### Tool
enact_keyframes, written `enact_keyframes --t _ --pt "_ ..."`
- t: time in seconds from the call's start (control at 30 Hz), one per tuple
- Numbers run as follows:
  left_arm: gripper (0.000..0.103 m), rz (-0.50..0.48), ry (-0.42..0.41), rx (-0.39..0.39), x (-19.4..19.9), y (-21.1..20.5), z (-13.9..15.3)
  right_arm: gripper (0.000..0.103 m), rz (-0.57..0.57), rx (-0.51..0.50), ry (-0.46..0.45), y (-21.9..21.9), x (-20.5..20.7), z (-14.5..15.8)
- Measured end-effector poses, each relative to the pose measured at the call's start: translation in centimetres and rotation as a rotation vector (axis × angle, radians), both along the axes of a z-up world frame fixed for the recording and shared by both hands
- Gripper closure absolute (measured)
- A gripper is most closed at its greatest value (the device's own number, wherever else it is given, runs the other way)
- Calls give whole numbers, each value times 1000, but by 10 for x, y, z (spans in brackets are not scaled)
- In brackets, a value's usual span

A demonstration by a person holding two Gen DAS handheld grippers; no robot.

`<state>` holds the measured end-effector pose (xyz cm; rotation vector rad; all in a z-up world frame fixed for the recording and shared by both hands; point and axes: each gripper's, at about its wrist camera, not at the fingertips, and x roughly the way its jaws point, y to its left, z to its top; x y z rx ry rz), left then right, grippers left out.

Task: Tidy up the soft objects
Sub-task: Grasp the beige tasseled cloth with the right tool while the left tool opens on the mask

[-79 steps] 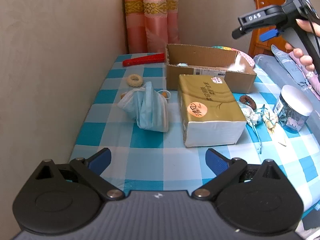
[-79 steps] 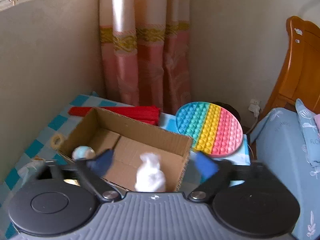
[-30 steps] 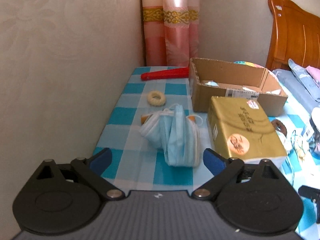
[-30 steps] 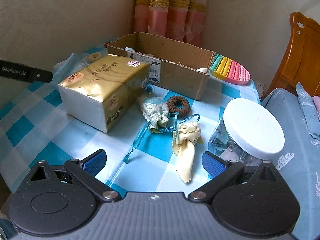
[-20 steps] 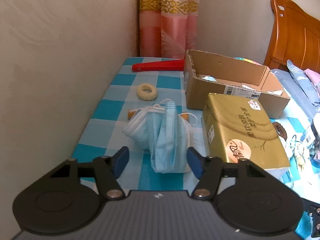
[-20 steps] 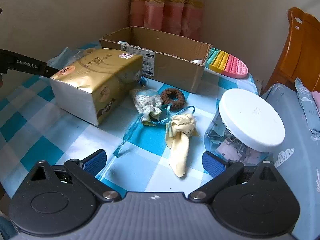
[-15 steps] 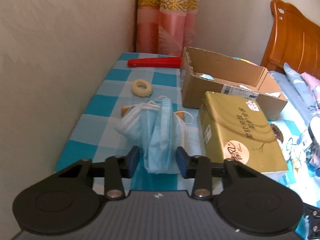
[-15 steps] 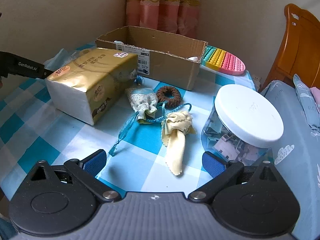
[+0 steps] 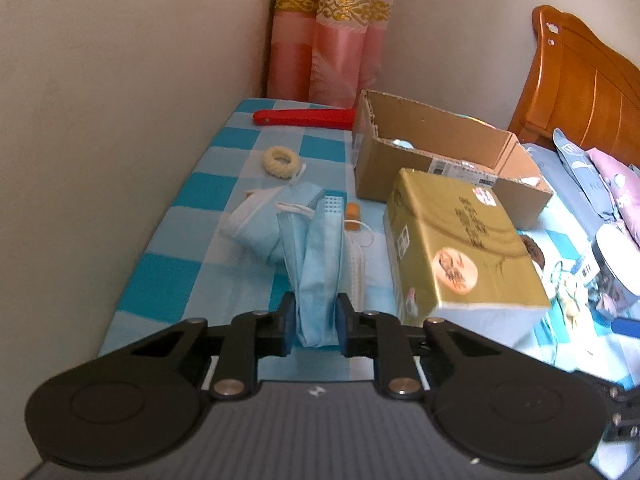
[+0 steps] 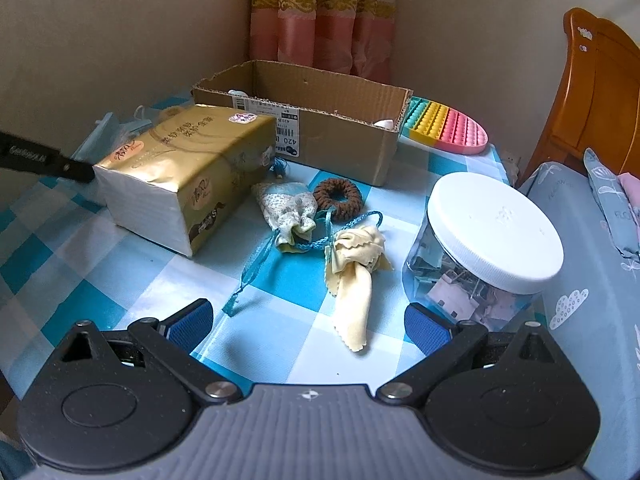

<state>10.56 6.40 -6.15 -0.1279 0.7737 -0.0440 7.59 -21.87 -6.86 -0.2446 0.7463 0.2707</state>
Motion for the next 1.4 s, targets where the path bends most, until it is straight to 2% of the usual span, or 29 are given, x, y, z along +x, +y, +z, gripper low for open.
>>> enact_keyframes --t 0.17,0.2,0.27,0.3,0.33,0.37,0.47,0.67,0.83,0.97,1.07,1.17,1.2,1.23,1.33,1.4 --pt "83 4 16 10 -17 6 2 0 10 3 -9 3 -3 2" --pt "79 7 15 14 -19 7 2 0 11 4 -9 3 -3 2" --pt "62 15 12 34 -21 6 2 0 13 5 -11 3 -4 3" --pt "46 22 9 51 -22 5 3 0 13 5 -11 4 -4 3" --pt "34 29 -4 70 -23 4 3 0 13 5 -11 4 -4 3" --pt "30 30 -22 87 -24 2 4 0 13 4 -12 4 -5 3" --pt "27 19 -39 130 -22 -5 4 0 9 6 -14 4 -5 3" --pt "26 17 -4 130 -11 -8 -7 1 -11 17 -14 -3 0 1" --pt "25 27 19 142 -5 -8 -16 18 -21 20 -15 -6 7 1" --pt "25 37 29 136 -1 -6 -18 27 -33 10 -1 -7 16 -3" --pt "25 38 34 137 1 -6 -19 42 -48 18 13 -10 21 -7" --pt "25 32 36 137 2 -7 -19 63 -54 43 14 -14 22 -7" --pt "25 30 37 137 2 -7 -19 77 -54 47 18 -15 23 -7" --pt "25 29 38 137 2 -7 -19 84 -55 46 23 -16 23 -7" --pt "25 27 37 133 1 -7 -18 97 -51 45 31 -17 21 -5" --pt "25 22 38 130 0 -7 -18 97 -44 50 39 -18 17 -4"
